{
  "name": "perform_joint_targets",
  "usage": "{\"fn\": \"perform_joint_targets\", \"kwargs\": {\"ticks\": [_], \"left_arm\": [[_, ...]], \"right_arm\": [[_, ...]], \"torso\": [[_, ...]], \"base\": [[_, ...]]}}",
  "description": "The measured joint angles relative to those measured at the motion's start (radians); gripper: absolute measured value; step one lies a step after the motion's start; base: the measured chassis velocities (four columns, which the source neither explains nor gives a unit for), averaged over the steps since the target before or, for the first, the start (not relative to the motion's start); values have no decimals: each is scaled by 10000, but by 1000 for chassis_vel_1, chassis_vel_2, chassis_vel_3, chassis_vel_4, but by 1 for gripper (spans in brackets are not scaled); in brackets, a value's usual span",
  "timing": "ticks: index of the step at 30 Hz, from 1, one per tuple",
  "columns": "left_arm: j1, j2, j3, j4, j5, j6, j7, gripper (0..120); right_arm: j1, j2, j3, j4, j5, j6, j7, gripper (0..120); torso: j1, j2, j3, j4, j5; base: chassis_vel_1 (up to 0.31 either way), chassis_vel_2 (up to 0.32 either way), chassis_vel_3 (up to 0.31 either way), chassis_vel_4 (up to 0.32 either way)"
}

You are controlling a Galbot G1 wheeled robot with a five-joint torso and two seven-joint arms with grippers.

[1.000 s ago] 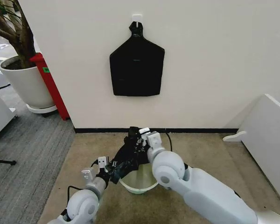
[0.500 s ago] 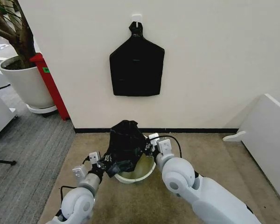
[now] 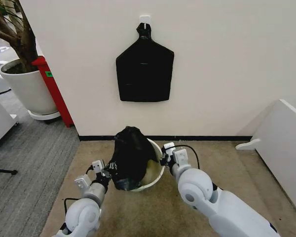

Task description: Place the garbage bag over the trash bin.

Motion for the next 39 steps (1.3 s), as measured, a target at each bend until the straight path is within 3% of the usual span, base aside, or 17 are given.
{"fn": "perform_joint_targets", "kwargs": {"ticks": [6,13,21,22,25,30,39], "left_arm": [[97,-101,8,3,51,-2,2,5],[40,-228,194,220,277,-73,13,5],[-265,-386,670,596,577,-81,-2,5],[-306,-381,750,662,597,-84,-10,5],[-313,-357,764,688,605,-87,-10,5],[-270,-370,758,644,628,-148,-11,5],[-43,-401,693,382,744,-169,22,5]], "right_arm": [[535,39,49,337,-194,0,-400,0],[1904,272,-1078,438,-767,1,-659,25],[2759,1427,-2750,-668,-1112,-1,-607,53],[3065,1722,-3194,-1095,-1291,-1,-534,67],[3298,1793,-3452,-1299,-1299,-4,-488,74],[3568,1791,-3748,-1947,-1523,-7,-490,97],[3813,1510,-3613,-2950,-2782,-7,-993,100]], "torso": [[0,0,0,2,-1],[0,0,0,4,-2],[0,0,1,3,-3],[0,0,1,3,-4],[0,0,1,3,-4],[0,0,1,2,-3],[0,-1,1,2,-1]], "base": [[0,0,0,0],[0,0,0,0],[0,0,0,0],[0,0,0,0],[0,0,0,0],[0,0,0,0],[0,0,0,0]]}}
